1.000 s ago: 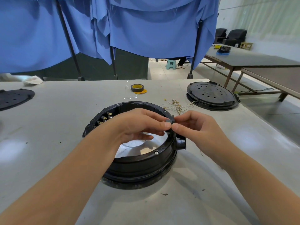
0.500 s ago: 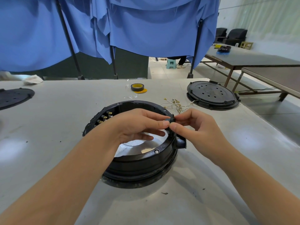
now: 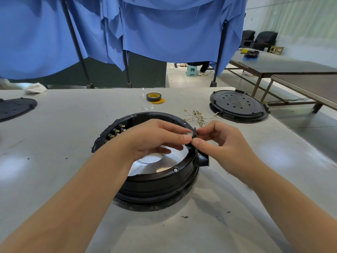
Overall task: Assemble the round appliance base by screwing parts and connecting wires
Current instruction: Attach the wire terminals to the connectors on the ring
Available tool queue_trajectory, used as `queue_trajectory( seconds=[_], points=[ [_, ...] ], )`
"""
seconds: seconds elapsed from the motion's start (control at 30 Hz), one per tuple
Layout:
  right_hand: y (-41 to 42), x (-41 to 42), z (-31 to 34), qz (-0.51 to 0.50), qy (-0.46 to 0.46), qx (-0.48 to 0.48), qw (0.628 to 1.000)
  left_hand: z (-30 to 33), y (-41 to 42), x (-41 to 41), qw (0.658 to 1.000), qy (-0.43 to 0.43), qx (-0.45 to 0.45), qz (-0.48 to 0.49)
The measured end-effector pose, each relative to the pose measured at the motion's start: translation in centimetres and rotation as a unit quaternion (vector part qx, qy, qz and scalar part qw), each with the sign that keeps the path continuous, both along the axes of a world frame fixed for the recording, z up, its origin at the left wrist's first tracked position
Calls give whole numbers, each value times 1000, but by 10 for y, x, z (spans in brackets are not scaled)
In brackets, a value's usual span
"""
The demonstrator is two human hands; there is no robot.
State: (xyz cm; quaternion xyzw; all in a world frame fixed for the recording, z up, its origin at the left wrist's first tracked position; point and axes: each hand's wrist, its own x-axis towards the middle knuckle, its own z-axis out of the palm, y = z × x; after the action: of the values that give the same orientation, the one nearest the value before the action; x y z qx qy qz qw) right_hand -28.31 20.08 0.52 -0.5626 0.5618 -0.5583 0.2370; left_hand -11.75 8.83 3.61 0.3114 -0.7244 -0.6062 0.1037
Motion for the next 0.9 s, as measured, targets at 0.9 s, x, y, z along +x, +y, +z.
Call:
queue_trajectory(
  seconds=[0.9],
  points=[
    [-2,8,-6,-60,-104,70,990,-5,-1,-9,999,-10,27,36]
  ],
)
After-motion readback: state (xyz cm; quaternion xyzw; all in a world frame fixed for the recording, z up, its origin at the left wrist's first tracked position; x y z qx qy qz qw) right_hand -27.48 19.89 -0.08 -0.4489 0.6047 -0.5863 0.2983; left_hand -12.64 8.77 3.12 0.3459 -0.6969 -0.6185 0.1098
